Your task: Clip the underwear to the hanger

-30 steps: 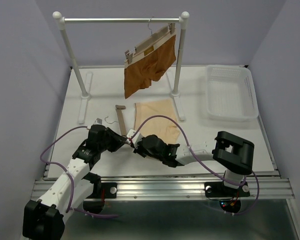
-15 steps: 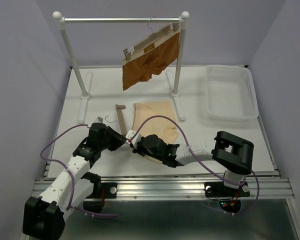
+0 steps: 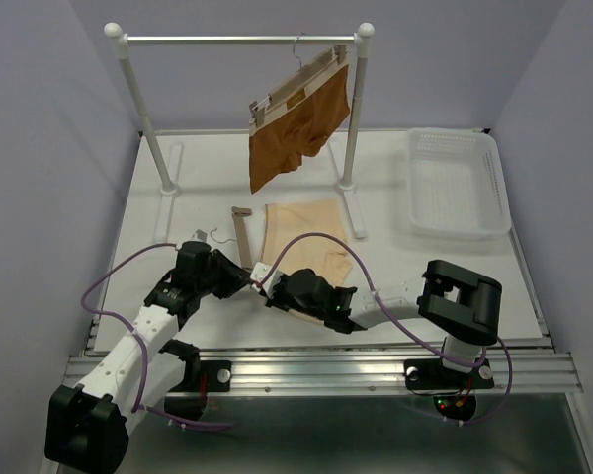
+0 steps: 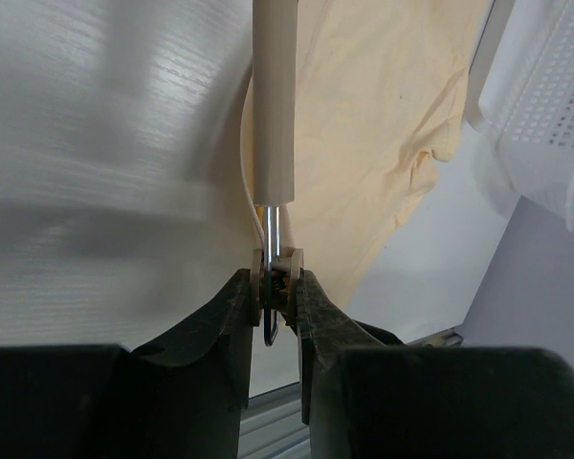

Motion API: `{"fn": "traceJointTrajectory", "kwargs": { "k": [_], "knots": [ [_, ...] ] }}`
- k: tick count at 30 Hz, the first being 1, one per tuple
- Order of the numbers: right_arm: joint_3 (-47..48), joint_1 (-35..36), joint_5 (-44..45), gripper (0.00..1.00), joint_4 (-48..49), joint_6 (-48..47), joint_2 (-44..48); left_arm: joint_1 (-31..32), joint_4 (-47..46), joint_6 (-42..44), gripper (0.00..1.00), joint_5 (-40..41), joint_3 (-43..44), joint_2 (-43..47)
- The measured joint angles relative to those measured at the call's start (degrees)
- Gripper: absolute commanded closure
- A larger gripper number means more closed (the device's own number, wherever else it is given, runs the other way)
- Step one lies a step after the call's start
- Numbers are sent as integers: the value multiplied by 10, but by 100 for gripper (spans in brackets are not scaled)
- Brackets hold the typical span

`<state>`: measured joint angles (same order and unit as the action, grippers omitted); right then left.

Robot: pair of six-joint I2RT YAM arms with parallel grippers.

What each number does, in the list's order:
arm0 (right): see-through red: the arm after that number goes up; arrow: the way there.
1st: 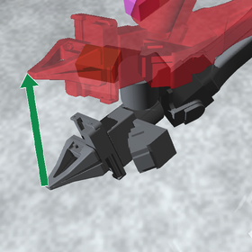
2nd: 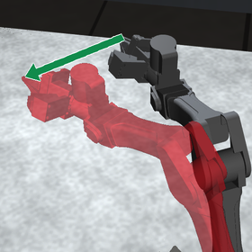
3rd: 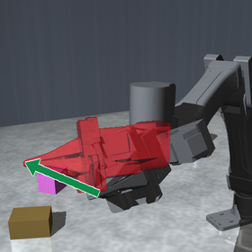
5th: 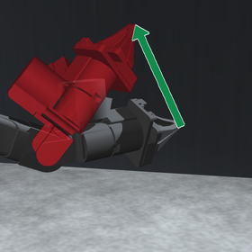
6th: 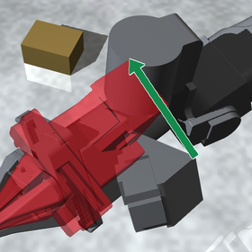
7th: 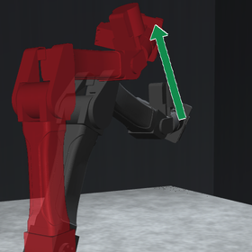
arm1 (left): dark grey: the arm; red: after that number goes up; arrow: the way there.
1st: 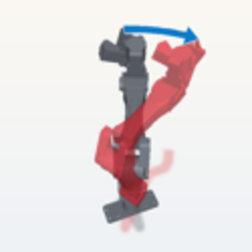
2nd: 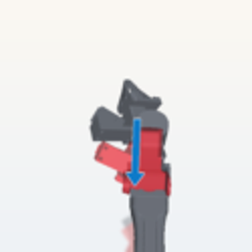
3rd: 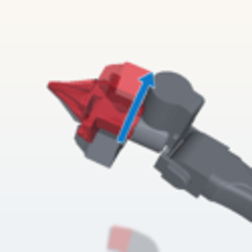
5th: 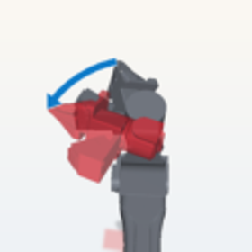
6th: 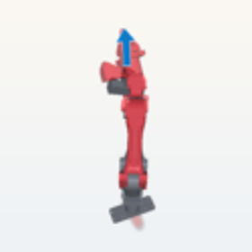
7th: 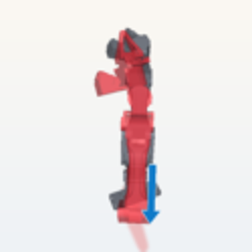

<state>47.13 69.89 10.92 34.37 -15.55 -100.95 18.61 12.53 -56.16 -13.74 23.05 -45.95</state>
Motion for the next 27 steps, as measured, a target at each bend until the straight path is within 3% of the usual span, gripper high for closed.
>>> {"fn": "traceJointTrajectory", "kwargs": {
  "k": [20,23,27],
  "knots": [
    [0,7,-14,97,4,-34,0,0,-2,17,100,-23,5,-20],
    [0,7,-13,97,4,-33,0,0,-1,21,68,-25,11,-27],
    [0,7,-9,97,4,-33,0,0,5,28,48,-29,17,-33]
  ]
}}
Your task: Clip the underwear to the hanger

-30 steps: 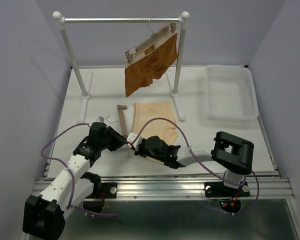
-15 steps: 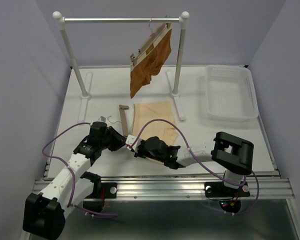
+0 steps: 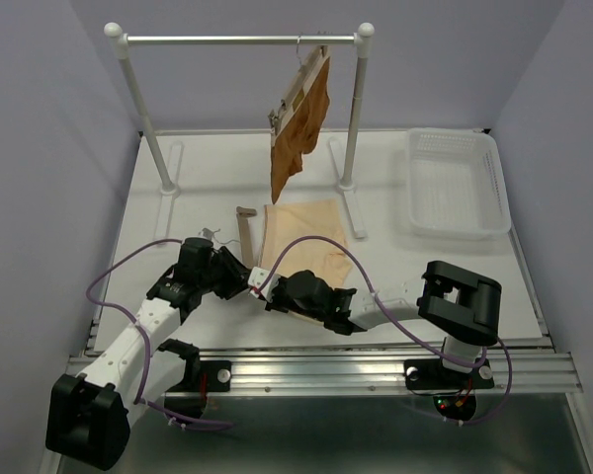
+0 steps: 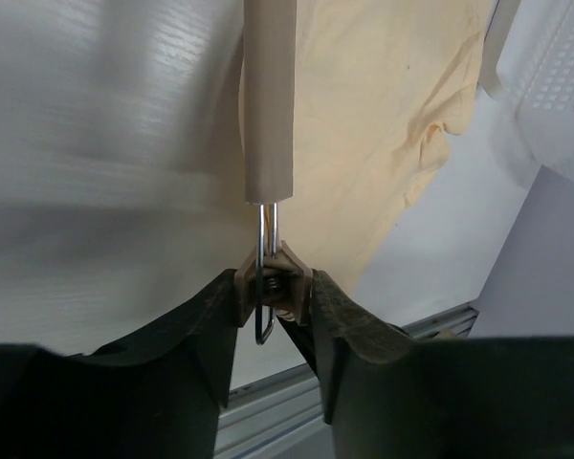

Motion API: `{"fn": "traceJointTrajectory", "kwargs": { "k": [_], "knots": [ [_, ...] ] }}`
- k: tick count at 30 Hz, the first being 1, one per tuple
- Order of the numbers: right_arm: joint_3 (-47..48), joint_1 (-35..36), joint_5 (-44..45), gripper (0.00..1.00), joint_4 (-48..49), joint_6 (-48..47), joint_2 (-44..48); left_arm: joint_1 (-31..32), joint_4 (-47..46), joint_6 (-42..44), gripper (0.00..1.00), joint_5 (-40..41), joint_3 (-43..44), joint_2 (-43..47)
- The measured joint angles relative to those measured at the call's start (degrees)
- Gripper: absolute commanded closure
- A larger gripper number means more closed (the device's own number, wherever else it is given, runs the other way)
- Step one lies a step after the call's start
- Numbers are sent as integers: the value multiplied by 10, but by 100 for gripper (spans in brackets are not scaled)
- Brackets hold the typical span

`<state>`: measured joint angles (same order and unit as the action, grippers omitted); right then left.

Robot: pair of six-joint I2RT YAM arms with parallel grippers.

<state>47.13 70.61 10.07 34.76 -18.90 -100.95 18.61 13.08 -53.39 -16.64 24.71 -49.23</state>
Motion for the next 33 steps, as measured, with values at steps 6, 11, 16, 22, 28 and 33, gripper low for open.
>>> {"fn": "traceJointTrajectory", "kwargs": {
  "k": [6,11,16,22,28,33],
  "knots": [
    [0,0,3,97,0,0,0,0,16,2,42,-12,1,0],
    [0,0,3,98,0,0,0,0,19,2,29,-14,1,6],
    [0,0,3,98,0,3,0,0,21,2,5,-12,1,6],
    [-3,0,2,98,0,7,2,0,19,0,1,7,13,-2],
    [-12,0,0,98,-2,12,13,-21,-38,5,2,32,32,-59],
    [-12,0,-1,98,-5,17,20,-33,-90,16,13,38,57,-145]
  ]
}}
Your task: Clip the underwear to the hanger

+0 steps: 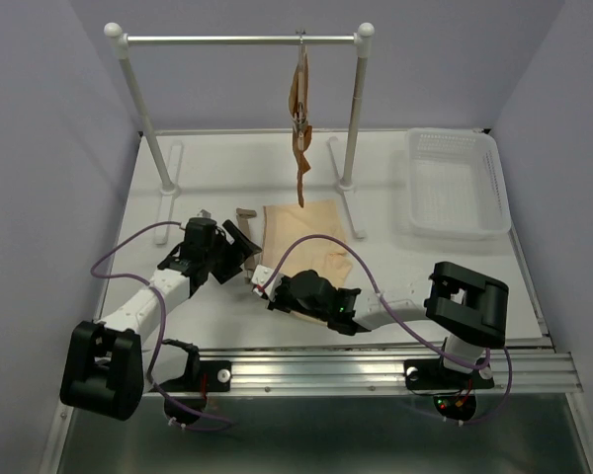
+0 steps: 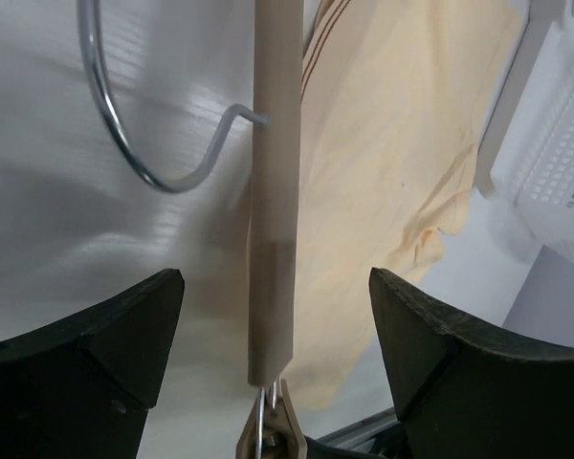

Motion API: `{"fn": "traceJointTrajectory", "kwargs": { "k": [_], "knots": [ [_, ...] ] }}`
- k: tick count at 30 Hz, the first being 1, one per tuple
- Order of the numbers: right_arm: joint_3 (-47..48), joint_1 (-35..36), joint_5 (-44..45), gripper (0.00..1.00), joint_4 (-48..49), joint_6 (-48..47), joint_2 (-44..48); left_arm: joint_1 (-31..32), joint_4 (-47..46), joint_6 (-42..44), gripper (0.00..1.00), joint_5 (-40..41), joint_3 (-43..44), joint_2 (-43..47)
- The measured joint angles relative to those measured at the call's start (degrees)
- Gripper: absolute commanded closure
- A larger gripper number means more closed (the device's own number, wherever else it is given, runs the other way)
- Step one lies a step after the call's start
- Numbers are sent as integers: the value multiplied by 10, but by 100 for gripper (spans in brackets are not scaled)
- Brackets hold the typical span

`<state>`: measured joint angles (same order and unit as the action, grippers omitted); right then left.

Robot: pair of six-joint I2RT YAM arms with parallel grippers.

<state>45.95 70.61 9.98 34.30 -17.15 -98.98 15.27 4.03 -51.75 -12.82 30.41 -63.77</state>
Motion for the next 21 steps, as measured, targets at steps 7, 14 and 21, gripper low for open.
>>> {"fn": "traceJointTrajectory", "kwargs": {
  "k": [7,14,21],
  "knots": [
    [0,0,-5,98,-4,5,11,-4,-37,10,30,19,3,-49],
    [-9,0,-9,98,-7,10,12,-8,-70,15,57,26,4,-63],
    [-18,0,-8,98,-11,11,12,-8,-107,18,81,-1,5,-93]
  ]
}}
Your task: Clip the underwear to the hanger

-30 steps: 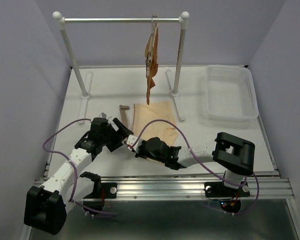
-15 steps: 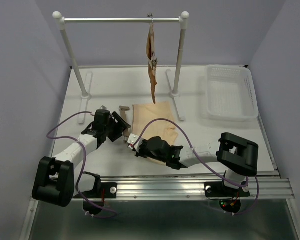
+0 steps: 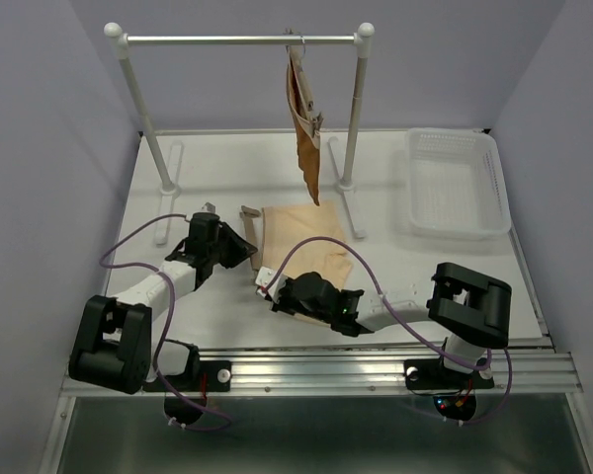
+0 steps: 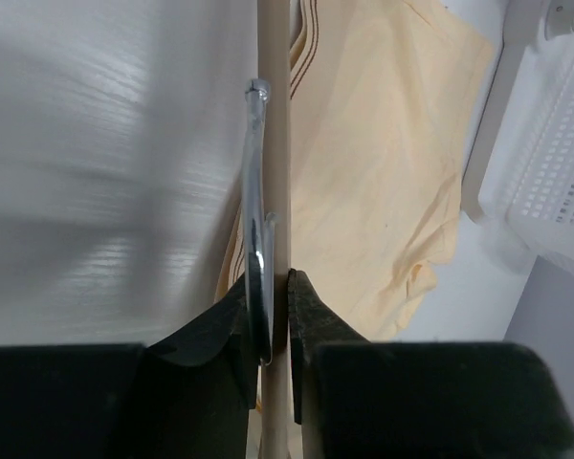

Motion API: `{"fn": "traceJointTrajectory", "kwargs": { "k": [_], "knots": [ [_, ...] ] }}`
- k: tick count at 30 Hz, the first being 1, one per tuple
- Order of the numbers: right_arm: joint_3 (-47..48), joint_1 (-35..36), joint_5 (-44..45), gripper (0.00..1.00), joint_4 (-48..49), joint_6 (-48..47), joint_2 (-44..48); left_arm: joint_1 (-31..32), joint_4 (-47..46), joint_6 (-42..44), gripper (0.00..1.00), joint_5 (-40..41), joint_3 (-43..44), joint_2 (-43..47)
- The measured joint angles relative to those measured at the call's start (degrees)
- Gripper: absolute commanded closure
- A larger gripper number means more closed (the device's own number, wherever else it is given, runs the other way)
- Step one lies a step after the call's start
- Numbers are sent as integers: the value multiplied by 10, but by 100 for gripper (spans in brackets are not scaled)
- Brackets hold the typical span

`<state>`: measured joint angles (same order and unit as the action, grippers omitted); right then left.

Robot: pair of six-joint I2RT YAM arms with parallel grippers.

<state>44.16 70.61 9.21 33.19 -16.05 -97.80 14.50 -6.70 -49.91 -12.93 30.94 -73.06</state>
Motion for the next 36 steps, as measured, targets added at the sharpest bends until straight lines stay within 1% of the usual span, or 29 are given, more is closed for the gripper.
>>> {"fn": "traceJointTrajectory", "kwargs": {
  "k": [2,3,5,6,7,8,9,10,11,13,14,16,17,21,23,26,29,31,36],
  "knots": [
    [0,0,0,98,-2,0,0,0,-13,1,96,-7,0,-1],
    [0,0,0,98,-2,0,0,0,-15,2,100,-10,0,-2],
    [0,0,0,96,-2,2,0,0,-17,3,100,-17,0,-4],
    [0,0,2,93,-2,3,0,0,-17,4,100,-17,-1,-4],
    [0,0,3,87,-2,4,0,0,-18,5,100,-19,-1,-4],
    [0,0,5,70,-2,7,0,0,-21,7,100,-22,-2,-4],
    [0,0,10,63,-2,13,1,0,-23,8,100,-23,-3,-4],
    [-1,0,15,46,-2,20,3,0,-30,9,100,-25,-6,-3],
    [-1,0,18,43,-3,27,6,0,-38,11,100,-28,-11,1],
    [-1,0,27,34,-12,46,18,0,-47,16,100,-33,-22,15],
    [-2,0,31,19,-14,56,26,0,-50,21,100,-36,-29,31],
    [-9,0,40,4,-17,84,48,0,-52,28,100,-36,-36,55],
    [-13,0,43,0,-21,93,60,0,-58,34,100,-38,-43,78],
    [-20,-6,47,0,-49,151,111,0,-79,50,100,-48,-57,134],
    [-21,-23,34,0,-61,190,134,0,-88,60,100,-53,-61,158],
    [-29,-95,-14,0,-64,269,165,0,-102,66,100,-66,-73,176],
    [-30,-177,-82,0,-66,348,172,0,-122,66,100,-85,-97,195],
    [-30,-215,-113,0,-68,386,172,0,-133,63,100,-96,-114,206],
    [-30,-262,-208,0,-35,479,155,0,-152,52,100,-113,-140,239]
  ]
}}
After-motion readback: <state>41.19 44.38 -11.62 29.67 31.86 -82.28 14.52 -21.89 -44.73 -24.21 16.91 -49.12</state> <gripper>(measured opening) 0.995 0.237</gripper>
